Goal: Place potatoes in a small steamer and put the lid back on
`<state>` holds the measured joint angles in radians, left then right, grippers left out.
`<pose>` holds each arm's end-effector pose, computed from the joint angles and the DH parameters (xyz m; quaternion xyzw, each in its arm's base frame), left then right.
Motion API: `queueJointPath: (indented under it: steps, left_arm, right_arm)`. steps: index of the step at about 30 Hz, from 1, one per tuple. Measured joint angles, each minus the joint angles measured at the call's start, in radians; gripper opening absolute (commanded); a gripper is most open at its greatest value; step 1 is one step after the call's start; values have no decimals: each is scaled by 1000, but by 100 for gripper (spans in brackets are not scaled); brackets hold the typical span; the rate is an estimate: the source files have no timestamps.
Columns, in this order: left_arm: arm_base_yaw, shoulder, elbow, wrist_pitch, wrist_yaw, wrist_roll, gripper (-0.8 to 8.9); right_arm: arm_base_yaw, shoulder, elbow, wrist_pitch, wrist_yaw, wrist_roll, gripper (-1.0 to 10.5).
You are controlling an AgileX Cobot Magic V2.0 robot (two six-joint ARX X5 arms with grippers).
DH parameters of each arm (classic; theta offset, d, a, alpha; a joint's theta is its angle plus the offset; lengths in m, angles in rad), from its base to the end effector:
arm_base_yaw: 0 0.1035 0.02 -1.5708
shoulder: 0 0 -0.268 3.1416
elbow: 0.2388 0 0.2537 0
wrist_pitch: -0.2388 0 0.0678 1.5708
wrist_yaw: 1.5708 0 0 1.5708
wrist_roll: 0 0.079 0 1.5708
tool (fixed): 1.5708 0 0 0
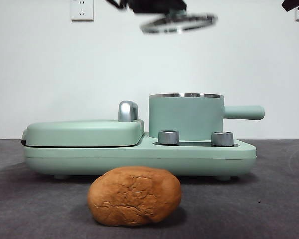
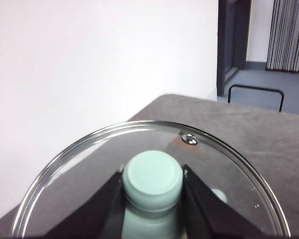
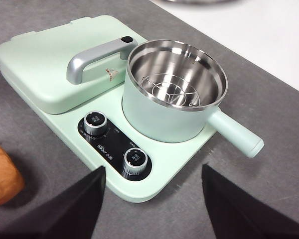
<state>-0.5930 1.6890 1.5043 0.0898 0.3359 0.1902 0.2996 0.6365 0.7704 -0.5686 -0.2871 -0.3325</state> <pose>0.3559 -0.2712 0.3699 0.0909 0.0043 -0.4499 0.8884 0.1568 0.0718 0.2947 -0.1560 0.1659 0.3141 0.9216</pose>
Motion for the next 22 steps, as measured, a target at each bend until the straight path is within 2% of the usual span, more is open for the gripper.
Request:
queueJointPath:
  steps: [7,13,22]
  left_arm:
    - [43,-155,0,-255,1,-45,15]
    - [99,-256,-2,-501,0,-49,16]
    - [167,-496,-222,-515,-32,-57,15]
  right_arm:
    - [0,0,0,0,0,0,304]
    - [1,0,0,0,0,0,304]
    - [57,0,0,0,0,0,305]
